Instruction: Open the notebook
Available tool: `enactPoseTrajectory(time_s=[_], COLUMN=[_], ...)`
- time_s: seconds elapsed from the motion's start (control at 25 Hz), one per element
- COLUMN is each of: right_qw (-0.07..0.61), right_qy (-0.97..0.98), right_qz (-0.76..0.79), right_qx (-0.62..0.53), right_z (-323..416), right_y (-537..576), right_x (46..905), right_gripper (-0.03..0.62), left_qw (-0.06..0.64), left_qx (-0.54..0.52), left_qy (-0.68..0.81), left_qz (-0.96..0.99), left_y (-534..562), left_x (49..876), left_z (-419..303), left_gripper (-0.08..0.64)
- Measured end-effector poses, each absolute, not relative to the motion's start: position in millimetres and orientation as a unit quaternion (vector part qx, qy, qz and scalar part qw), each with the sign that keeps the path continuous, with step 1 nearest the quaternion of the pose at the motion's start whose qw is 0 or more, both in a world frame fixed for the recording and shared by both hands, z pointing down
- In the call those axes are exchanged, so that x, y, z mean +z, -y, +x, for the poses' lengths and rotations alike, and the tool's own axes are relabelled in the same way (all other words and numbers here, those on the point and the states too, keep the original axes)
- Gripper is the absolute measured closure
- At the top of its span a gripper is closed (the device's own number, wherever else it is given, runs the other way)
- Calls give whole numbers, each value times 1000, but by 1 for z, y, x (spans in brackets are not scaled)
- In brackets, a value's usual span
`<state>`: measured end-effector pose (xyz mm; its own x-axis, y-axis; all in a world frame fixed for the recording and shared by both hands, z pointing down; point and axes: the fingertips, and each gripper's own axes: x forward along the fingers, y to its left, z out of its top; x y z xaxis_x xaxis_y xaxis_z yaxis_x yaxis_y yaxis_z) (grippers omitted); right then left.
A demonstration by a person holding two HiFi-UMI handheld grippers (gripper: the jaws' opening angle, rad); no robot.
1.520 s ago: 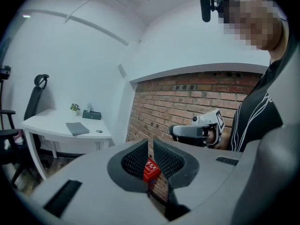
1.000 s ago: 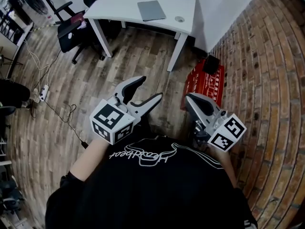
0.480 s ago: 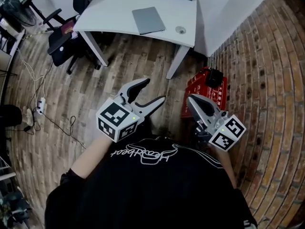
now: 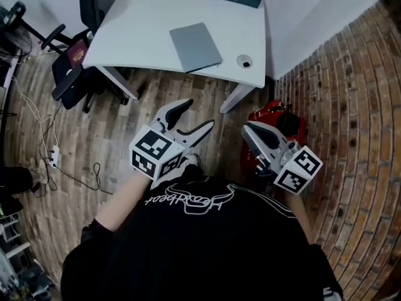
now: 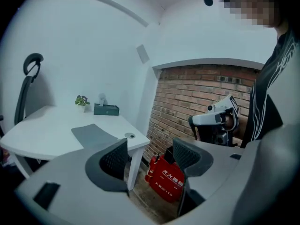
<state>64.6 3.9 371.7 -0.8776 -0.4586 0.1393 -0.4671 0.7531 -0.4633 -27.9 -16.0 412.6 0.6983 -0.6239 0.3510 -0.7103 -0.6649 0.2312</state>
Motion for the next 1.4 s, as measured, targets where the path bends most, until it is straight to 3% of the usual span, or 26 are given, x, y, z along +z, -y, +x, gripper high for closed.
enactPoseTrajectory(time_s=[0.56,1.4], right_qw=[-10,27], right_qy=[931,937], right_qz=[242,206], right_qx=[273,281], right_z=[76,111], right_y=[91,215], right_x=[387,398], right_gripper=[589,589], left_qw=[156,156], left_qx=[175,308], left_qy=[414,449], left_qz=[880,824], left_y=[126,236], left_x=[435,521], left_z=[-34,-11], left_gripper=[256,258])
